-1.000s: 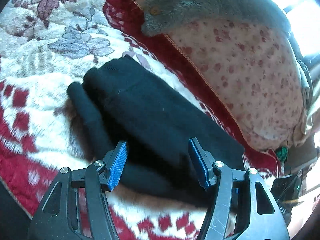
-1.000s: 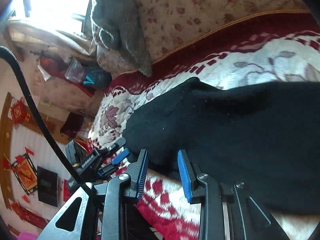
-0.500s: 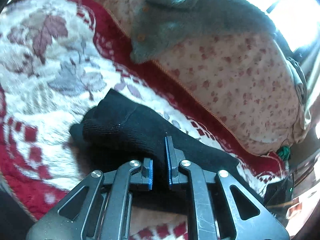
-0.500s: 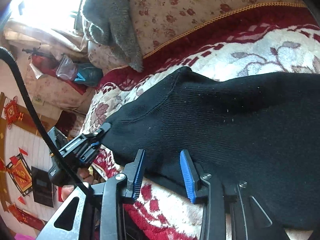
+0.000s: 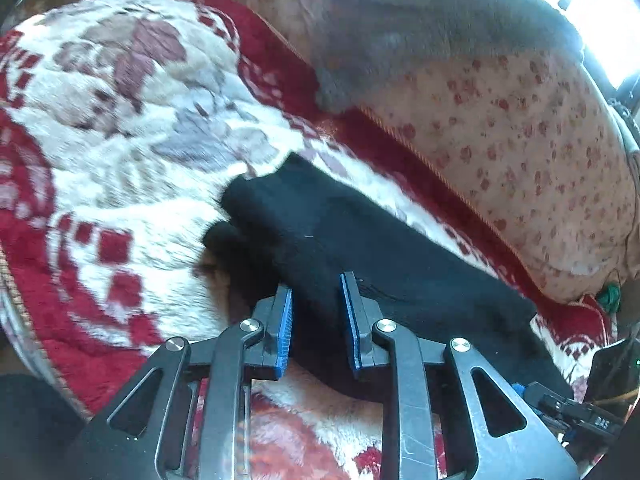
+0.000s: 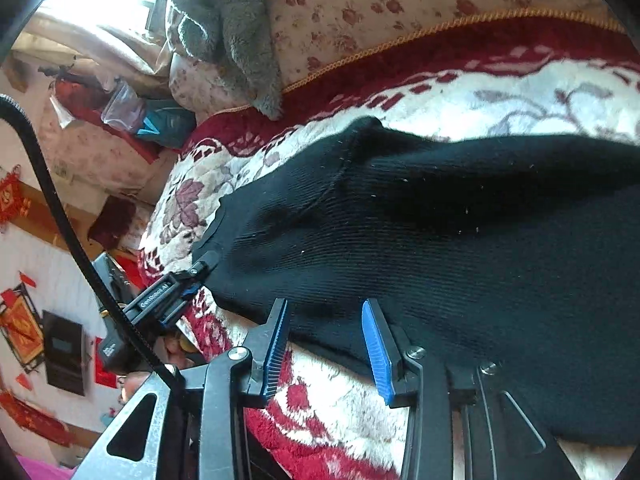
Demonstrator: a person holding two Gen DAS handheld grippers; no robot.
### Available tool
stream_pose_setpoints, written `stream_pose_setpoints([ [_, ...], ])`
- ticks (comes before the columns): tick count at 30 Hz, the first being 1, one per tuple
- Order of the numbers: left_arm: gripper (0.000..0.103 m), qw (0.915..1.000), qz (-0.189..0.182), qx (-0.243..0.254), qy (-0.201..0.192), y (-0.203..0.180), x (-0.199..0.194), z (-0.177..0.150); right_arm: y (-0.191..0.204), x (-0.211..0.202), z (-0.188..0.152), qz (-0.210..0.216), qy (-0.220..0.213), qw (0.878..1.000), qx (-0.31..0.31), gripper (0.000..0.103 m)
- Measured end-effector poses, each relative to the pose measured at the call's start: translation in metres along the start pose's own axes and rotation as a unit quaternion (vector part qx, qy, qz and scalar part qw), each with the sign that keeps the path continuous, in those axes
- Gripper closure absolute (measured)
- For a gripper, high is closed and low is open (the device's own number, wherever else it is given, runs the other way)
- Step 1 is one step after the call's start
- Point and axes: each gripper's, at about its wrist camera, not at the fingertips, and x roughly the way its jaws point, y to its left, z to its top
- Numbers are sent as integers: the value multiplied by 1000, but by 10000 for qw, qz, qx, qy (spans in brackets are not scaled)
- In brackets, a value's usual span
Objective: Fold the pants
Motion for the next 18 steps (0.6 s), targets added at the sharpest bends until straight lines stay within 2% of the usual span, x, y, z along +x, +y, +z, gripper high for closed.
stream_pose_setpoints([
  [2,81,9999,57,-59,-110,1,-11,0,8,1,-2,142,16,9998,-151,63],
  [5,81,9996,79,14,-269,-2,-24,0,7,24,-8,-207,310,9985,-399,63],
  [8,81,9986,88,108,-510,-7,-42,1,4,18,-9,-79,195,9993,-312,63],
  [12,81,9980,-52,336,-525,-25,-49,1,-1,-11,-9,-47,-8,9997,-226,63],
  [15,80,9976,-221,556,-335,-48,-43,-5,-17,-47,-15,-99,-364,9993,73,63],
  [16,79,9972,-277,647,-241,-57,-39,-8,-26,-60,-19,-134,-493,9984,232,63],
  [18,59,9949,-490,881,0,-83,-29,-20,-40,-82,-27,-287,-681,9962,449,62],
])
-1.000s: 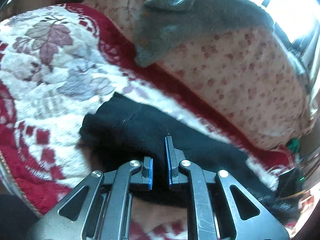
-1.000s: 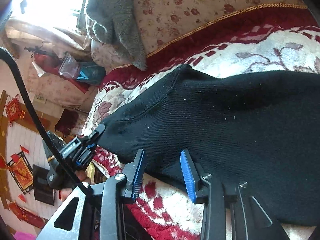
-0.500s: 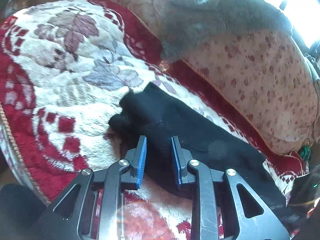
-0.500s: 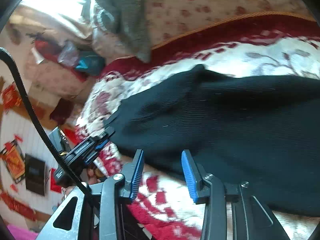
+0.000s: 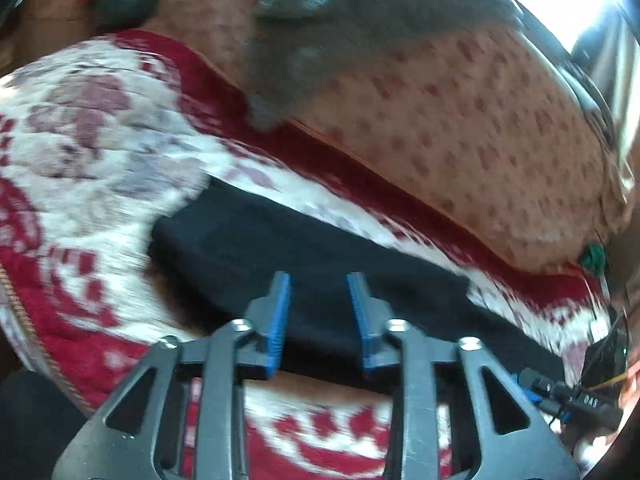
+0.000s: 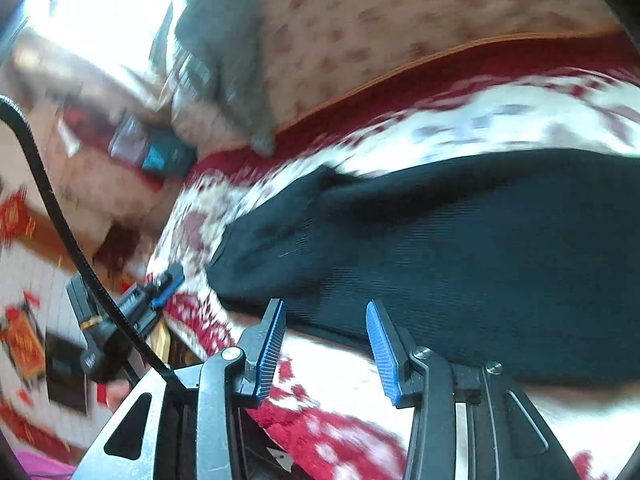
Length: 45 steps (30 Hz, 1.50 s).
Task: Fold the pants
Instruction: 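Grasp the pants leg end with both grippers and fold it over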
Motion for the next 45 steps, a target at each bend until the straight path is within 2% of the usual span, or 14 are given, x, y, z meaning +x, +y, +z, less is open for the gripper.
stream_pose_setpoints([
  [2,54,9994,-216,203,186,-24,10,-9,-20,-25,-6,-255,-192,9993,179,62],
  [4,54,9973,-372,482,410,-52,21,-18,-39,-47,-11,-414,-346,9977,416,62],
  [7,54,9911,-682,754,862,-92,41,-31,-65,-78,-20,-604,-597,9938,724,62],
  [9,54,9865,-811,987,1025,-119,52,-38,-78,-96,-25,-715,-728,9907,904,62],
  [15,54,9690,-1259,1716,1256,-195,71,-53,-113,-148,-42,-1145,-1094,9772,1417,58],
  [19,54,9529,-1420,2306,1369,-245,86,-68,-138,-172,-46,-1267,-1388,9666,1742,58],
  [22,54,9427,-1554,2579,1440,-269,96,-73,-156,-182,-47,-1208,-1589,9573,2090,58],
  [26,54,9191,-1909,3012,1677,-306,112,-78,-176,-186,-49,-1020,-1744,9497,2391,58],
  [30,54,8894,-2250,3424,2025,-345,136,-82,-185,-185,-51,-695,-1886,9478,2476,58],
  [37,54,8558,-2480,3701,2630,-384,178,-88,-187,-176,-45,-494,-1990,9474,2458,58],
  [41,54,8240,-2845,3806,3085,-402,190,-93,-189,-178,-50,-424,-2020,9496,2359,58],
  [45,54,7949,-3059,4057,3317,-420,193,-102,-189,-179,-56,-426,-2044,9530,2195,58],
])
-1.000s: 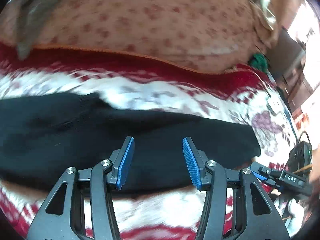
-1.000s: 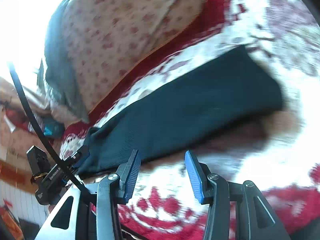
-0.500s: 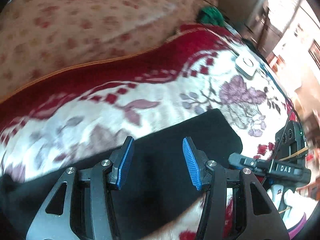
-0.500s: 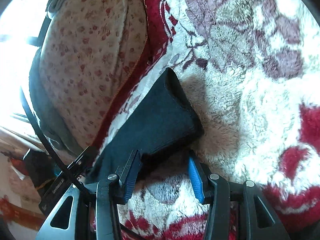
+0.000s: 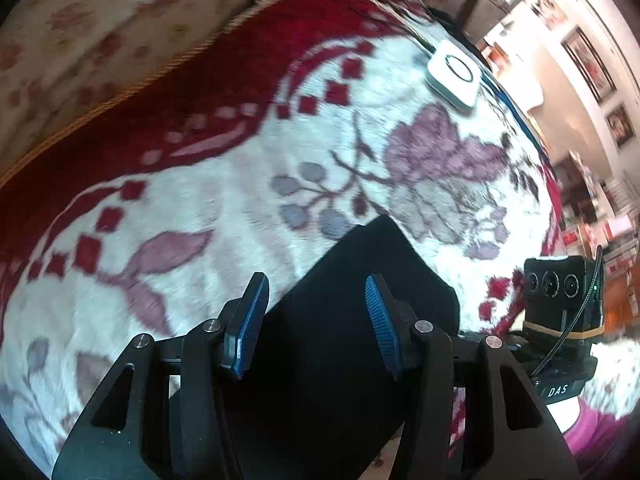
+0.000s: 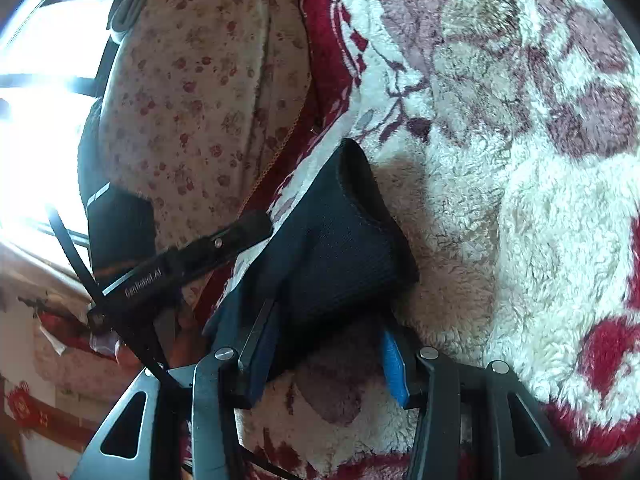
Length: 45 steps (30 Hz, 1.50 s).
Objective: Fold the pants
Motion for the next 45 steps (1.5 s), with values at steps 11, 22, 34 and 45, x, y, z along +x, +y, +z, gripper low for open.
stream_pose_setpoints([
  [11,51,9963,-206,495,667,-18,43,24,-3,-2,-7,131,-110,9998,-50,57],
  [22,46,9924,-487,825,767,-29,62,36,7,6,-11,260,-239,9983,-466,56],
  [34,91,9945,-518,779,471,-25,53,31,20,25,-6,432,-201,9950,-874,91],
  [45,93,9962,-562,660,46,-26,8,21,56,18,-1,675,-451,9865,-1423,92],
])
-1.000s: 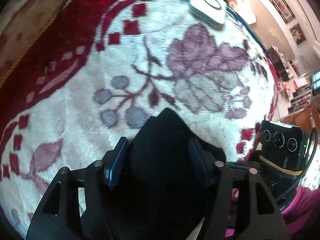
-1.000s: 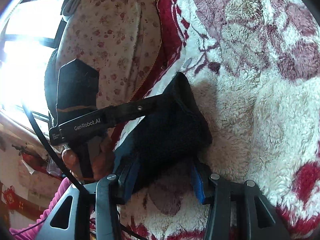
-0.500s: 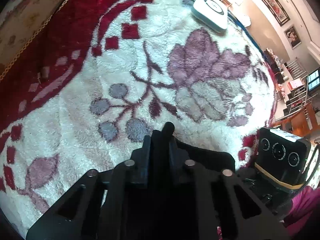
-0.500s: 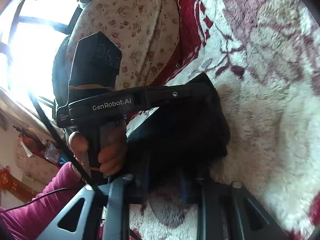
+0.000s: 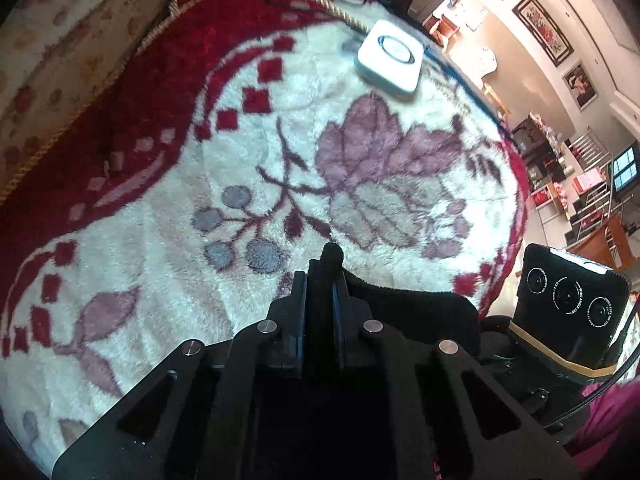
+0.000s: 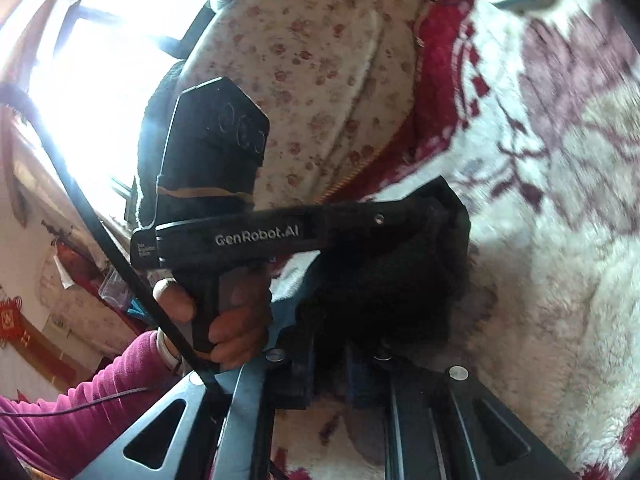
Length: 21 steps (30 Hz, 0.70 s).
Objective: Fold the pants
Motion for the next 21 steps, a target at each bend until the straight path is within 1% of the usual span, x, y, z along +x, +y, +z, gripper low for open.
stream_pose_setpoints([
  [6,93,9987,21,-215,-470,6,-51,-9,38,8,10,222,24,9988,-434,92],
  [10,93,9954,61,-442,-847,13,-94,-23,73,20,13,360,162,9958,-829,92],
  [11,93,9940,101,-502,-966,16,-108,-31,82,24,13,389,211,9946,-943,92],
  [13,93,9919,150,-604,-1105,20,-124,-43,100,34,11,430,331,9917,-1167,92],
  [18,93,9845,360,-976,-1415,38,-161,-93,137,67,-6,528,756,9821,-1641,92],
  [21,93,9759,455,-1372,-1635,57,-182,-129,156,93,-24,550,1098,9730,-1956,92],
])
